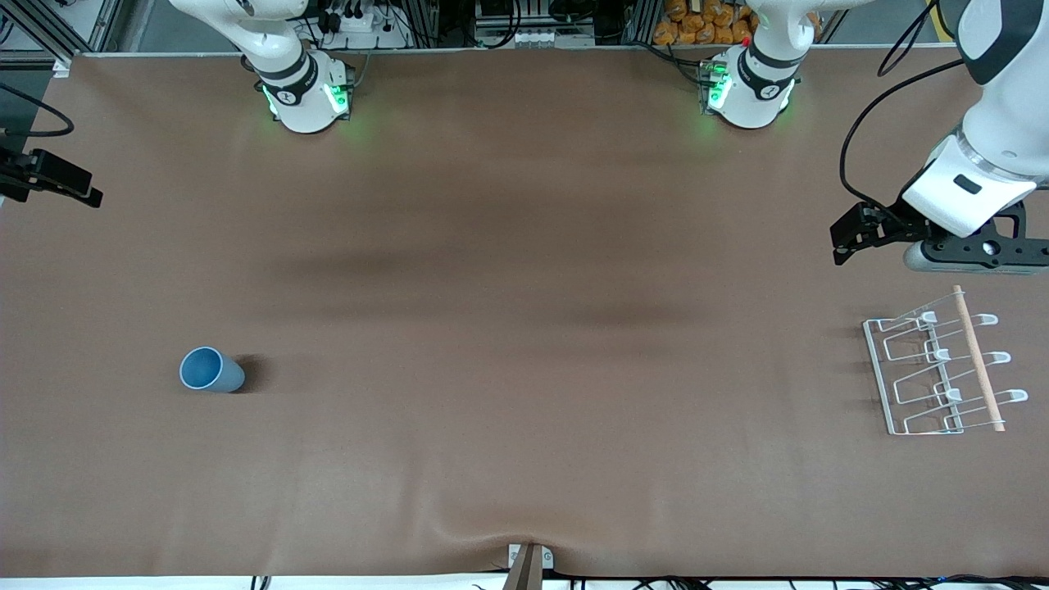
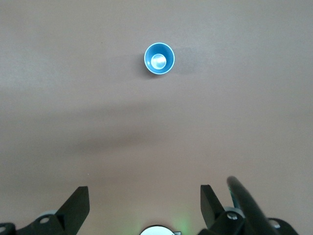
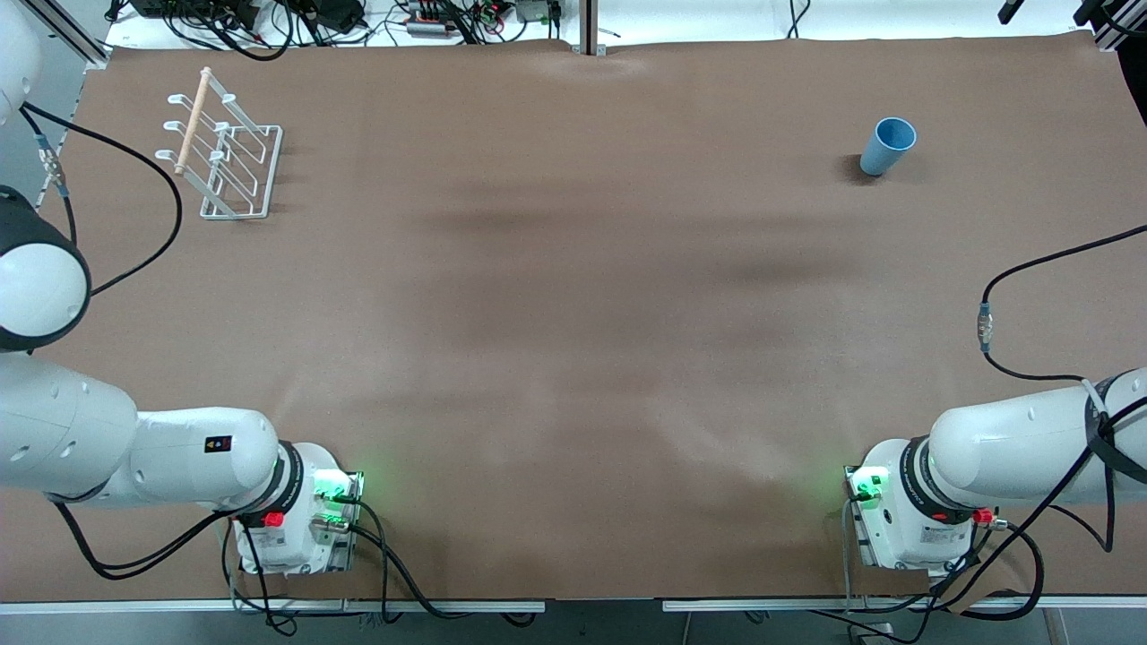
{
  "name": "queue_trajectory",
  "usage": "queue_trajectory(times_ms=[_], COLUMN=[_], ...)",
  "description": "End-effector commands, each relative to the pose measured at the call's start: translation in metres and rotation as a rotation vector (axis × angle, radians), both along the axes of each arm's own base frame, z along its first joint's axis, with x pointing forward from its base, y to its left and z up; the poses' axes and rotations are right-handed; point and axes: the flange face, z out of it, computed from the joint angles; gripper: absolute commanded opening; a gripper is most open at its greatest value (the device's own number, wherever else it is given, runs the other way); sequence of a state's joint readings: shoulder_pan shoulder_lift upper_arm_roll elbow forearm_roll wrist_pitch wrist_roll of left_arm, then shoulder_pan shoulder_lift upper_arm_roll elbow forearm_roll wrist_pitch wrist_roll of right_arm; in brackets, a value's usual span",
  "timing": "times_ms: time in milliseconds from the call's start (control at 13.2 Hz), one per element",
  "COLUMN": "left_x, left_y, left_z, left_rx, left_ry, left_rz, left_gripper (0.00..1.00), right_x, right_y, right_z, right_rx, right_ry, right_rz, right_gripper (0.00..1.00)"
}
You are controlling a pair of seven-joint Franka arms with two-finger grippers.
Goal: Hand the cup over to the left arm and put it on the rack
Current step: 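Move the right gripper down over the light-blue cup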
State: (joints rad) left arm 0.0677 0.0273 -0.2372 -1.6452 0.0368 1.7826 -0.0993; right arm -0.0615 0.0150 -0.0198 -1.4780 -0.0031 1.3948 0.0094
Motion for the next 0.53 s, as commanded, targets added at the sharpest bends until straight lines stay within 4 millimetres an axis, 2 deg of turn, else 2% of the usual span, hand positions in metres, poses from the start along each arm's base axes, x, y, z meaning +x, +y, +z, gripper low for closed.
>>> queue_trajectory(times_ms=[0, 455], left_x=[0.0002, 0.0003], left_y=[0.0029, 0.0053], left_z=[0.0074, 0.0063], left_rx=[-0.004, -0.007], left_ry=[0.004, 0.009], left_rz=[-0.01, -0.006], left_gripper=[1.0, 1.0], right_x=[-0.008, -0.0035], right_y=[-0.0006, -0.0034], right_z=[0.0064, -0.0002], right_rx=[-0.009, -0.008], right_ry=[-0.004, 0.002], right_rz=[0.006, 0.003], right_gripper=[1.0, 1.0])
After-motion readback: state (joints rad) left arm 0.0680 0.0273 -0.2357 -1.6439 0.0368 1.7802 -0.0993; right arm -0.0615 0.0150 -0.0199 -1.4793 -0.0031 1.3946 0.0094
